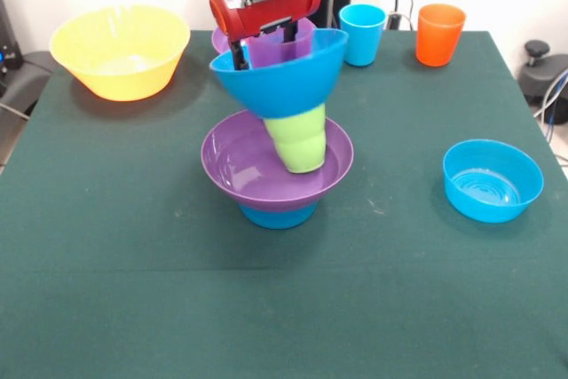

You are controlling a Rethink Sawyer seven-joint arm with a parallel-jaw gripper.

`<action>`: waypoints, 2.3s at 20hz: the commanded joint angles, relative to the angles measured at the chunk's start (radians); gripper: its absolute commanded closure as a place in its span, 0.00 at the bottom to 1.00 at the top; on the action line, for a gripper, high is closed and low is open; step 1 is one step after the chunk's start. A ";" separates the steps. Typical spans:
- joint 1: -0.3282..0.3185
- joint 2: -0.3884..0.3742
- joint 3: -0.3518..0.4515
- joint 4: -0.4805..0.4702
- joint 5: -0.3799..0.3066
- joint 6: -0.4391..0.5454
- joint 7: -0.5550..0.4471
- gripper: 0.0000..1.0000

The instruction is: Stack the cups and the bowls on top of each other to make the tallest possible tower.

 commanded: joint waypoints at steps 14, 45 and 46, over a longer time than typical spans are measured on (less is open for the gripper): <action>0.020 0.004 0.011 -0.015 -0.072 0.023 -0.242 0.00; 0.036 -0.058 0.065 0.029 0.016 -0.093 -0.102 0.00; 0.037 -0.054 0.064 0.025 0.016 -0.096 -0.101 0.00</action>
